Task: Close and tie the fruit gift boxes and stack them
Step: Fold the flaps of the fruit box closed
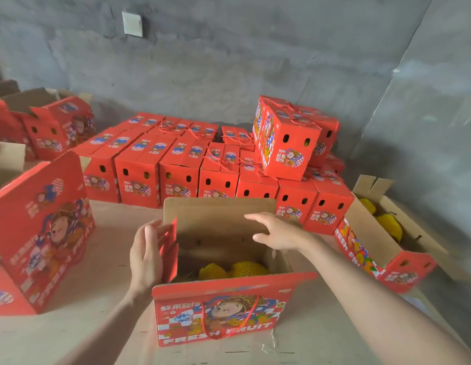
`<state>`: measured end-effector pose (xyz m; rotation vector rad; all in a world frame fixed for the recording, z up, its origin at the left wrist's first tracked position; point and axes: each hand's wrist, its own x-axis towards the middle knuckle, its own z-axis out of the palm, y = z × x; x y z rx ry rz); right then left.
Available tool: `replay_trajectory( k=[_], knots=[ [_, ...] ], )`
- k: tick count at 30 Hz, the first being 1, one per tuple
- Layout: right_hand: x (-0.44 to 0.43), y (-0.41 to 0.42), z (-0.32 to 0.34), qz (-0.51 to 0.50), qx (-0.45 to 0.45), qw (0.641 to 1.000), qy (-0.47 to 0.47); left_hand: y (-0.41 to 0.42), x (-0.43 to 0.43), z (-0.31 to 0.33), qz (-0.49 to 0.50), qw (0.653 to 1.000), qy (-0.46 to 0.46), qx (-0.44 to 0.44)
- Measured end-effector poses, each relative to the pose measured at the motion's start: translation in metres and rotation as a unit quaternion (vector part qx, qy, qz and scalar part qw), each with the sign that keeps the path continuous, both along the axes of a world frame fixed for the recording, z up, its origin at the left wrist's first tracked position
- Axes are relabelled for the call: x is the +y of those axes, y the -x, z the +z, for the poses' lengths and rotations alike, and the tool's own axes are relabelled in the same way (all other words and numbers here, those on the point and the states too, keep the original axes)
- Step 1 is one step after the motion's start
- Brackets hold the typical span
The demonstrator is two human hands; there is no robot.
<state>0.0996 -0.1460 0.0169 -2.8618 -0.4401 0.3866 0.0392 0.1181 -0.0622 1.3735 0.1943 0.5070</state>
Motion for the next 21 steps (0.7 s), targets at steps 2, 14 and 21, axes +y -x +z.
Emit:
replay_trajectory(
  k=[2, 14, 21],
  knots=[
    [-0.007, -0.012, -0.010, -0.026, 0.019, 0.999, 0.004, 0.005, 0.004, -0.001, -0.008, 0.997, -0.075, -0.004],
    [-0.067, 0.016, -0.045, -0.260, -0.205, 0.883, -0.332, -0.037, 0.017, -0.020, -0.202, 0.923, -0.303, 0.126],
    [-0.045, 0.026, -0.075, -0.045, -0.204, 0.942, -0.263, -0.072, 0.014, -0.023, -0.169, 0.878, -0.432, 0.119]
  ],
)
